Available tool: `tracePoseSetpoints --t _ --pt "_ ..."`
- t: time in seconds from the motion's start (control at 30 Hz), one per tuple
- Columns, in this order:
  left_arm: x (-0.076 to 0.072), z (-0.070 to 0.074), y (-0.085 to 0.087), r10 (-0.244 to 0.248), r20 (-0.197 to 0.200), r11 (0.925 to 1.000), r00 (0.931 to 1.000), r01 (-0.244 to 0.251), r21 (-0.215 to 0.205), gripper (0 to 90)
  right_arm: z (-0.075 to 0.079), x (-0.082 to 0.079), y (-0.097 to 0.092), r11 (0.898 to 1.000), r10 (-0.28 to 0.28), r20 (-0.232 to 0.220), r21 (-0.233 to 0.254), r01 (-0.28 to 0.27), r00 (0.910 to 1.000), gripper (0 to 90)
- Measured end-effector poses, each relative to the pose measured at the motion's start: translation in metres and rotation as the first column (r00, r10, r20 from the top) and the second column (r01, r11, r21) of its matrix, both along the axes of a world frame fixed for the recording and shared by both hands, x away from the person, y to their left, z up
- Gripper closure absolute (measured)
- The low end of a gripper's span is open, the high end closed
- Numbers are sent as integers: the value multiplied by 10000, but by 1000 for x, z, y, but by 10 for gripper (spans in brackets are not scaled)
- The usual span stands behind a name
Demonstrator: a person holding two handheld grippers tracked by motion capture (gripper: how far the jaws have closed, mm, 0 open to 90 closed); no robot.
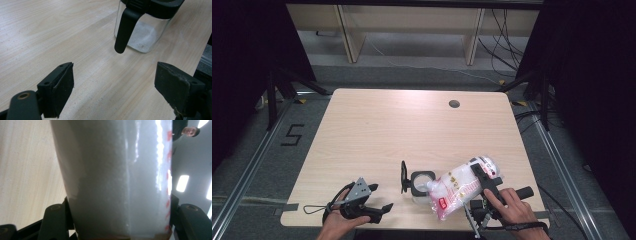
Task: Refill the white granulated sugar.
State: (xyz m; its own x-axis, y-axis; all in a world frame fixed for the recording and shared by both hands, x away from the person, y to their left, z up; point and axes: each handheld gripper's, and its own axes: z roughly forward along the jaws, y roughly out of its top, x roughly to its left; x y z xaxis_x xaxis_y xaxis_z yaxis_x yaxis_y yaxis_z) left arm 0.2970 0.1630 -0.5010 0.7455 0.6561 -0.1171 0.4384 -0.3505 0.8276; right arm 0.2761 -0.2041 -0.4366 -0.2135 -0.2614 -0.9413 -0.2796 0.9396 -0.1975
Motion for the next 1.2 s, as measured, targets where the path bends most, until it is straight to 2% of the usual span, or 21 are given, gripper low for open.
tracePoseSetpoints --t 0.03,0.07,0.1,0.13,0.17,0.2,0.23,0.3,0.37,0.5,0.53,0.57,0.7,0.73,0.77,0.9,0.97,1.1,1.13,1.2 --pt "0 0 0 -3 1 10000 10000 3 0 154 1 0 0 10000 31 -46 -68 -32 10000 392" --pt "0 0 0 -6 2 10000 10000 6 6 154 0 -1 -1 9999 -154 -124 0 154 9998 392" --pt "0 0 0 -5 5 10000 10000 5 7 154 -1 -1 -2 9998 -97 -73 172 98 9999 393" --pt "0 0 0 -2 1 10000 10000 2 6 154 1 0 -2 10000 11 -16 -30 -11 10000 393" --pt "0 0 0 -4 1 10000 10000 4 8 154 1 -1 -1 9999 -115 -68 -8 115 9999 393" --pt "0 0 0 0 -2 10000 10000 0 1 154 0 0 -2 9997 80 41 236 -81 10000 393" --pt "0 0 0 -2 -4 10000 10000 2 6 154 -1 0 -3 9996 127 10 248 -127 9999 393" --pt "0 0 0 -6 5 10000 10000 6 17 154 1 -1 -2 10000 23 63 70 -23 10000 393" --pt "0 0 0 -7 -2 10000 10000 7 10 154 0 -2 -3 9994 -189 -111 289 193 9998 394" --pt "0 0 0 -7 -1 10000 10000 7 7 154 3 -3 -4 9993 -264 -83 271 266 9996 395" --pt "0 0 0 -5 -4 10000 10000 5 6 154 5 -2 -3 9998 -181 -102 110 182 9998 395" --pt "0 0 0 -10 -1 10000 10000 10 11 154 4 -2 -4 9996 -24 -24 279 24 10000 395" --pt "0 0 0 -12 -6 10000 10000 12 12 154 4 -2 -5 9997 -89 -70 247 91 9999 395" --pt "0 0 0 -9 -1 10000 10000 9 4 154 4 -1 -5 9997 33 -31 243 -33 10000 396" --pt "0 0 0 -12 -2 10000 10000 12 9 154 4 -3 -5 9990 -349 -210 258 354 9992 396" --pt "0 0 0 -13 -4 10000 10000 13 11 154 3 0 -6 9992 36 -133 387 -31 9999 395" --pt "0 0 0 -14 -4 10000 10000 14 8 154 4 0 -6 9995 123 -70 287 -121 9999 396" --pt "0 0 0 -16 -3 10000 10000 16 8 154 5 0 -6 9996 175 -22 241 -174 9998 396" --pt "0 0 0 -15 -3 10000 10000 15 10 154 4 0 -7 9989 55 -68 458 -52 10000 396" --pt "0 0 0 -14 -2 10000 10000 14 8 154 4 -1 -7 9993 -17 -110 380 21 9999 396"
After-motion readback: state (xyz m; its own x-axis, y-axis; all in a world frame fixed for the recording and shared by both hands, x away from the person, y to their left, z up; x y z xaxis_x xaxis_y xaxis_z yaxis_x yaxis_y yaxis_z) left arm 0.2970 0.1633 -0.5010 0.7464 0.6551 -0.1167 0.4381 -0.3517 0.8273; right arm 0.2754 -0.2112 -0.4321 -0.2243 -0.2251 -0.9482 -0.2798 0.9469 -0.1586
